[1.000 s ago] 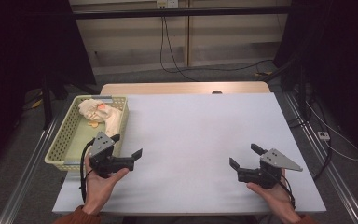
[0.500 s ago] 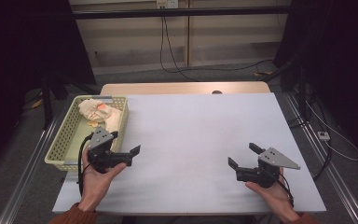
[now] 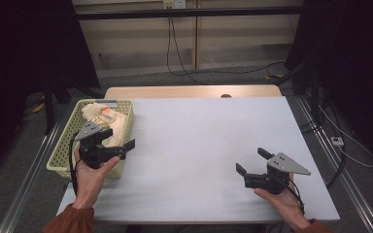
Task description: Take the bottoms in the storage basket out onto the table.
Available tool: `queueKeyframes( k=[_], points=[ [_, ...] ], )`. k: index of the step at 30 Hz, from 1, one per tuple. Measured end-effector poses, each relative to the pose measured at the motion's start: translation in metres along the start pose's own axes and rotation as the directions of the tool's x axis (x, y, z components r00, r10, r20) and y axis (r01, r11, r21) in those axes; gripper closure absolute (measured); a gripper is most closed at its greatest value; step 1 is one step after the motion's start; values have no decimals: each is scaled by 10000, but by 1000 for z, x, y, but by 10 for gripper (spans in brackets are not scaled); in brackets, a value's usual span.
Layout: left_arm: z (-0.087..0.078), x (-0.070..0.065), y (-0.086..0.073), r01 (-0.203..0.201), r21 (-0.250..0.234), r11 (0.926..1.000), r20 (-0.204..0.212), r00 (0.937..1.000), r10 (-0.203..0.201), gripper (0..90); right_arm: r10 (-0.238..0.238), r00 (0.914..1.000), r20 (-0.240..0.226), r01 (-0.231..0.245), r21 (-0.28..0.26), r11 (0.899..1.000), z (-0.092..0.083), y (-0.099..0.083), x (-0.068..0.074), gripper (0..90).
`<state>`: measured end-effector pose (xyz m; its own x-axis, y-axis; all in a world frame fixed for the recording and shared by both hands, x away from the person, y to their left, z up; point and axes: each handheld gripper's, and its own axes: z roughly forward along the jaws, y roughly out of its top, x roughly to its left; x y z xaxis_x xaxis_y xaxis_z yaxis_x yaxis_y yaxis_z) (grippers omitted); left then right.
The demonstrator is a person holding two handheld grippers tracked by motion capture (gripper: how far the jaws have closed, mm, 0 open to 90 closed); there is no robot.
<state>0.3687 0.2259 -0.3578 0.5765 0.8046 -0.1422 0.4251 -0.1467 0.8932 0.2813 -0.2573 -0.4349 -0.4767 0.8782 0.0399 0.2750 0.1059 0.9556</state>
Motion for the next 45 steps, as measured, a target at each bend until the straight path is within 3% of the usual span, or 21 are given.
queueKeyframes(
  k=[1, 3, 5, 7, 10, 13, 17, 21, 25, 30, 34, 36, 39, 45],
  points=[
    [-2, -1, 1, -340, 2, 9994, -45, 9994, 340, 38, -19, 10000, 14, 19, 13, 10000, 0, 0, 1, 51],
    [-3, 1, 3, -633, 54, 9980, -269, 9976, 634, 33, -42, 10000, -33, 42, -22, 10000, -1, 1, 3, 51],
    [-3, 6, 5, -392, 33, 9992, -401, 9984, 393, 33, -100, 9999, -65, 100, 4, 10000, 0, 2, 5, 51],
    [-3, 11, 7, -564, 84, 9984, -530, 9970, 568, 33, -134, 9999, -81, 134, -2, 9999, 0, 2, 6, 51],
    [-2, 20, 10, -300, 60, 9995, -507, 9983, 302, 38, -148, 9998, -92, 148, 33, 9999, 1, 2, 7, 51],
    [1, 26, 13, -390, 146, 9991, -835, 9957, 401, 40, -80, 9999, -97, 80, 43, 10000, 1, 2, 6, 51],
    [5, 37, 19, -239, 278, 9993, -929, 9953, 264, 43, -50, 9999, -95, 50, 17, 10000, 0, 2, 6, 51],
    [11, 44, 24, -118, 637, 9979, -1131, 9934, 190, 48, -82, 9999, -100, 82, 0, 10000, 0, 2, 6, 51],
    [19, 48, 28, -315, 1083, 9936, -1246, 9912, 450, 62, -74, 9999, -113, 74, 13, 10000, 0, 2, 6, 51],
    [27, 58, 30, -99, 967, 9953, -1447, 9892, 239, 55, -69, 9999, -133, 70, 42, 10000, 0, 2, 5, 51],
    [39, 65, 31, -136, 1453, 9893, -1686, 9849, 383, 58, -62, 9998, -163, 63, 43, 10000, 0, 1, 5, 52],
    [44, 68, 30, -153, 1424, 9897, -1579, 9867, 380, 72, -60, 9998, -198, 60, 29, 10000, 1, 2, 5, 51],
    [50, 74, 29, 86, 1441, 9895, -1764, 9842, 172, 81, -43, 9997, -233, 45, 61, 10000, 1, 1, 5, 51],
    [66, 88, 25, 363, 2030, 9785, -2112, 9774, 76, 95, 2, 9997, -230, -1, 37, 10000, 1, 1, 4, 53]
  ],
)
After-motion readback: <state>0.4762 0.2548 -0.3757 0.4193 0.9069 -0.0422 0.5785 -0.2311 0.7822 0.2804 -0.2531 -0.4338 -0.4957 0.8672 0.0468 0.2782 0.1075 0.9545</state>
